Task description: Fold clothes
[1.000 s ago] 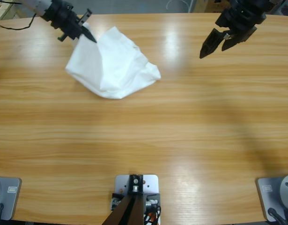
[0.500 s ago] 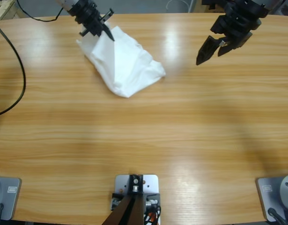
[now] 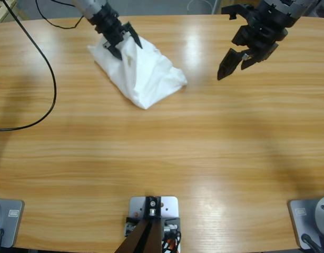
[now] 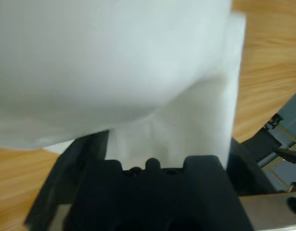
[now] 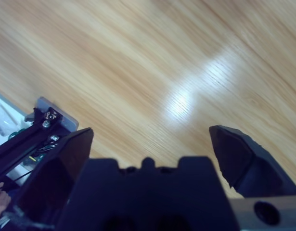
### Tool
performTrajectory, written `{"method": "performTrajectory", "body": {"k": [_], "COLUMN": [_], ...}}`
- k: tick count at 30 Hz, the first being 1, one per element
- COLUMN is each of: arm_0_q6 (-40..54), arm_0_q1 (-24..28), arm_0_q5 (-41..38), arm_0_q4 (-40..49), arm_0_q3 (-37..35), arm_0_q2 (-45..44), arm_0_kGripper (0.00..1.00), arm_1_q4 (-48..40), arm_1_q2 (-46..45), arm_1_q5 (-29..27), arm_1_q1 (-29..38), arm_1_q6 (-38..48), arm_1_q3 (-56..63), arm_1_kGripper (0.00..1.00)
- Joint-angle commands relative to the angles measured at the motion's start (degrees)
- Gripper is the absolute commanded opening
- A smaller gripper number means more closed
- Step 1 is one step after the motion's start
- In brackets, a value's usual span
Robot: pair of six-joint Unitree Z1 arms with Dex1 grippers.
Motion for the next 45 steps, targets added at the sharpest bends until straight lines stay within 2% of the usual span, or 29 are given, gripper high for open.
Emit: {"method": "performTrajectory", "body": {"k": [1,7,12,16,21,27,31,37,41,45], "arm_0_q6": [1.3,3.0,4.3,6.7,10.6,10.8,10.8,9.5,9.1,9.3], "arm_0_q1": [-1.8,-2.6,-2.7,-2.6,-1.8,-0.2,-5.1,-14.0,-14.6,-12.8], "arm_0_q5": [-0.1,-0.4,-1.6,-1.1,3.6,4.3,4.2,4.0,4.2,4.3], "arm_0_q4": [2.3,2.3,2.4,2.4,2.7,6.0,9.0,8.9,8.9,8.9], "arm_0_q3": [-15.0,-16.6,-21.5,-26.8,-27.3,-28.3,-27.7,-28.8,-29.8,-29.9], "arm_0_q2": [8.5,10.5,9.5,4.8,-3.5,-9.7,-9.3,-3.0,1.5,2.4], "arm_0_kGripper": [1.0,1.0,1.0,1.0,1.0,1.0,1.0,1.0,1.0,1.0], "arm_1_q4": [-0.6,-0.8,-1.2,-1.3,-1.4,-3.2,-3.5,-5.4,-5.6,-5.7], "arm_1_q2": [2.4,2.8,1.5,-1.9,-4.4,-8.4,-11.4,-15.8,-18.3,-18.5], "arm_1_q5": [1.0,1.1,0.8,-1.4,-1.3,-1.3,-1.4,-1.4,-1.3,-1.3], "arm_1_q1": [0.9,1.1,1.3,1.3,2.1,2.8,2.8,2.8,2.8,2.8], "arm_1_q6": [-0.8,-0.9,-0.8,0.0,0.2,0.8,1.1,1.7,2.1,2.3], "arm_1_q3": [2.3,2.4,2.1,1.7,4.7,10.4,13.7,20.3,22.4,23.0], "arm_1_kGripper": [0.987,0.987,0.982,0.982,0.982,0.982,0.982,0.982,0.982,0.982]}}
